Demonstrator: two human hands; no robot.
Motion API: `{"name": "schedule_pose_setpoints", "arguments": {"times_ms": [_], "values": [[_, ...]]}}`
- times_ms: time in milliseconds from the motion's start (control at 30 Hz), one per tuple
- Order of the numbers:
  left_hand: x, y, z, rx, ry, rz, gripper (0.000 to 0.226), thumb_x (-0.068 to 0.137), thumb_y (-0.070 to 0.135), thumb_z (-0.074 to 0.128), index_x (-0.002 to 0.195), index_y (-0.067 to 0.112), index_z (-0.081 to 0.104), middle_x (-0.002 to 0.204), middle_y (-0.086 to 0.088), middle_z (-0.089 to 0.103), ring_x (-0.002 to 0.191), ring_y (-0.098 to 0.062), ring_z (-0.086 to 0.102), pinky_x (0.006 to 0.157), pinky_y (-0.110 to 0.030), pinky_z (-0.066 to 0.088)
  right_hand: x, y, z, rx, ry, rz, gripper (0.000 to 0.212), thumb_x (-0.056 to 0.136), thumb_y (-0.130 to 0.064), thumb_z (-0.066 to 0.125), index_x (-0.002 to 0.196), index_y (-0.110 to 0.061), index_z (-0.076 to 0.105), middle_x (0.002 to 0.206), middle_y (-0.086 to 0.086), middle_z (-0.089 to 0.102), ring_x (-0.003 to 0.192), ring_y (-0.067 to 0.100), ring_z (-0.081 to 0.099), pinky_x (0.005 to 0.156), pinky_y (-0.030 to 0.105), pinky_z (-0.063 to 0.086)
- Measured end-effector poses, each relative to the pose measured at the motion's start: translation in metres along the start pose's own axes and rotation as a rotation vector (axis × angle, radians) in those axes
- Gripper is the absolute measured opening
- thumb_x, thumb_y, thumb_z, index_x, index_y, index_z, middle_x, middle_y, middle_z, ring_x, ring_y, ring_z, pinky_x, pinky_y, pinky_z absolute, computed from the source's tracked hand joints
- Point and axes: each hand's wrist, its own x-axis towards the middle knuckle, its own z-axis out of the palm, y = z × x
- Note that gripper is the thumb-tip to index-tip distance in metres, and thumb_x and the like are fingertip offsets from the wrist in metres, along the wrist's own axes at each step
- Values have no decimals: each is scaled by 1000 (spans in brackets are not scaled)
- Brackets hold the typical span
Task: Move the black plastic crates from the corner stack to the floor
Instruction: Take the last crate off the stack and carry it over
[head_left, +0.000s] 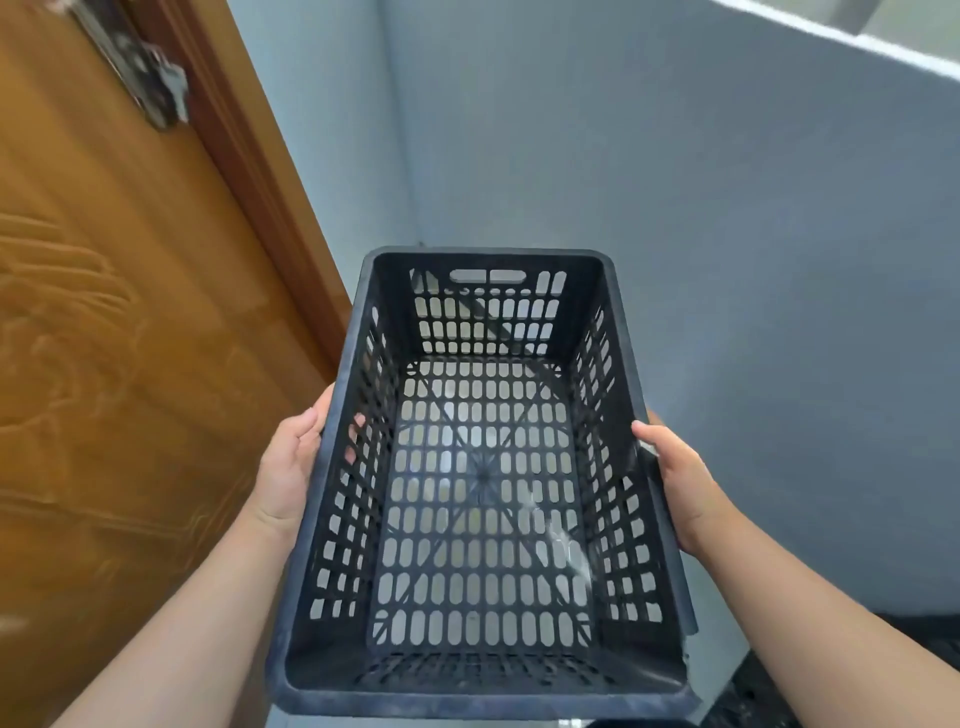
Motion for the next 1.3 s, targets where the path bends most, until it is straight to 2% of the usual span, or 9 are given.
{"name": "schedule_pose_setpoints", "arguments": {"times_ms": [100,167,433,600,733,867,1033,1133,1300], "values": [[-28,45,25,82,-8,68,45,107,35,23,136,21,55,125,12,70,113,-10,68,83,-28,58,-33,-40,6,35,-17,-39,42,109,-31,36,137,-28,67,128,16,76,105,32,76,96,51,57],[-45,74,41,113,-35,66,45,108,32,19,134,23,54,122,15,71,109,-5,69,74,-20,59,-57,-69,11,57,-14,-35,46,109,-32,35,118,-27,80,121,18,78,99,32,77,101,54,54],[-115,190,105,191,-14,181,38,109,16,17,124,21,51,94,34,72,89,18,66,68,-2,49,-137,-185,19,101,-111,-157,45,109,-28,30,134,-26,67,117,6,80,95,22,79,70,30,64],[-151,256,135,417,-1,416,58,85,76,43,105,28,68,89,7,72,91,-23,68,78,-34,56,-171,-250,23,97,-117,-231,47,108,-24,31,130,-24,72,101,8,80,81,20,78,67,30,63],[-162,282,149,159,-15,290,47,107,38,18,121,25,61,108,14,76,108,-8,68,72,-15,57,-205,-300,39,66,-83,-337,63,110,-4,31,84,-26,84,66,-6,78,54,2,72,51,15,55],[-173,307,159,126,-1,263,50,105,44,20,133,24,57,127,9,69,123,-16,61,95,-30,49,-210,-328,34,72,-92,-345,43,111,-20,33,111,-9,74,78,4,80,60,14,75,53,21,58],[-179,325,164,111,24,296,54,101,52,29,139,24,55,139,4,62,131,-22,55,116,-48,34,-219,-351,36,67,-136,-367,53,108,-24,37,93,-20,88,83,7,81,69,22,76,57,25,61],[-182,330,168,48,30,294,53,100,52,30,136,25,57,138,3,63,131,-23,55,117,-50,32,-224,-356,32,54,-57,-350,49,109,-36,38,118,-8,78,102,19,77,81,32,75,69,34,62],[-183,332,178,20,-20,313,52,103,48,25,133,23,59,134,3,66,126,-20,59,111,-44,39,-235,-359,27,1,-13,-349,56,104,-47,45,125,-3,73,113,27,71,97,41,67,86,46,53]]}}
